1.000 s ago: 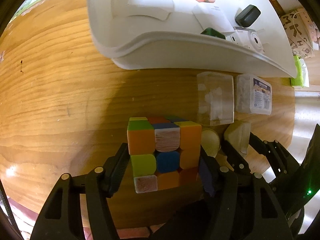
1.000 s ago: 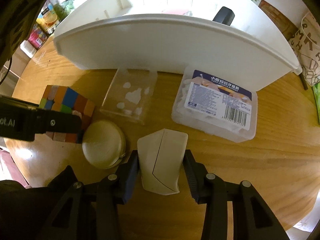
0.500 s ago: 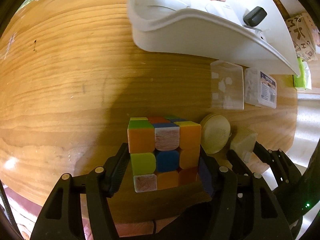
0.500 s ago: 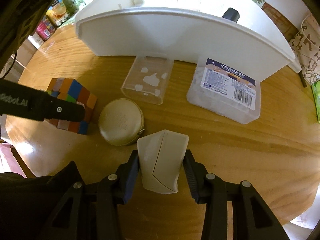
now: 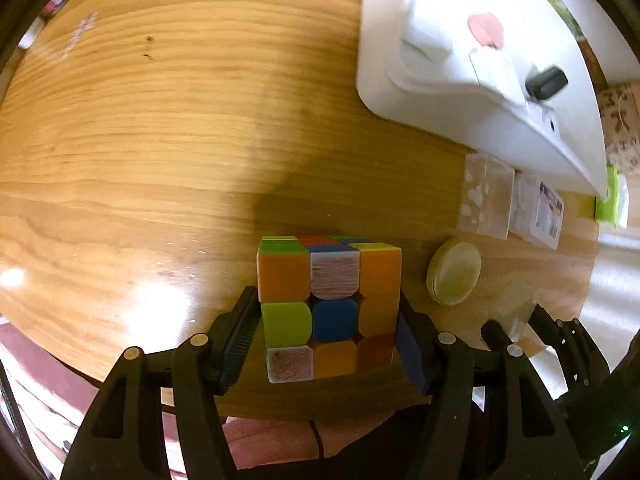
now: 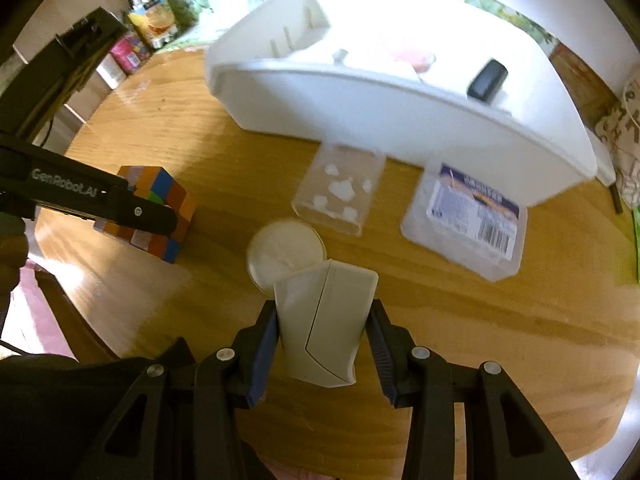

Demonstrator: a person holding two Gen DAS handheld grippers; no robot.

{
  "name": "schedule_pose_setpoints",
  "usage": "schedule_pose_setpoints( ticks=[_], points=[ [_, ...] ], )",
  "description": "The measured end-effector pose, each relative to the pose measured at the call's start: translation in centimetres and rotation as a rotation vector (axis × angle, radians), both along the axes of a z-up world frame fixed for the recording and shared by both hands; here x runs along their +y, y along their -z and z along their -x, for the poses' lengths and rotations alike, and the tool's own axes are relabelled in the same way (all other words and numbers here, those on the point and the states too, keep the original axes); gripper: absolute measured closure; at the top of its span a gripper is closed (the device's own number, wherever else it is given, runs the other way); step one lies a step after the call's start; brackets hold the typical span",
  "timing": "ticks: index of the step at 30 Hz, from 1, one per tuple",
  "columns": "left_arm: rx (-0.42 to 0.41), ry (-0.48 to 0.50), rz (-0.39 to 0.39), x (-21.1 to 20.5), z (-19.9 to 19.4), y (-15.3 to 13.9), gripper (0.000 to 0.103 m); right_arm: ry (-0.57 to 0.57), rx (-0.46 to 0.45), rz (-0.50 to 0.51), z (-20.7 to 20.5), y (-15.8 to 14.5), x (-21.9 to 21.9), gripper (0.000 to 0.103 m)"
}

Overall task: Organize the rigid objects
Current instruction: 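Lift and carry the cube with the left tool while the right tool carries the beige piece over the bin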

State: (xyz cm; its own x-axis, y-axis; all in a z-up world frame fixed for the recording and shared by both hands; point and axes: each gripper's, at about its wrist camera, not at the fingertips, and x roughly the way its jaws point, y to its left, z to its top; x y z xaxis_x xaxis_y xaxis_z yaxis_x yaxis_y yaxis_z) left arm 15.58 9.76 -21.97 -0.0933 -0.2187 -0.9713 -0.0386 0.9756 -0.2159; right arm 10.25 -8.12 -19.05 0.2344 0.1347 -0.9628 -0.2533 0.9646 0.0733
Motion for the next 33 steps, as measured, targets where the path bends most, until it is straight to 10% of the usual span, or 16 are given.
schedule_pose_setpoints(
  ticks=[20,33],
  points=[
    [-0.232,-0.135,-0.06,0.7,-5.0,-11.2,0.036,-0.162,-0.147,-0.071,-4.3,-6.7,-2.2,0.059],
    [-0.452,-0.062,0.009,-4.2,-7.8,-12.8,0.036,-0.09,-0.259,-0.148,-7.4,-7.6,-5.4,0.059]
  ],
)
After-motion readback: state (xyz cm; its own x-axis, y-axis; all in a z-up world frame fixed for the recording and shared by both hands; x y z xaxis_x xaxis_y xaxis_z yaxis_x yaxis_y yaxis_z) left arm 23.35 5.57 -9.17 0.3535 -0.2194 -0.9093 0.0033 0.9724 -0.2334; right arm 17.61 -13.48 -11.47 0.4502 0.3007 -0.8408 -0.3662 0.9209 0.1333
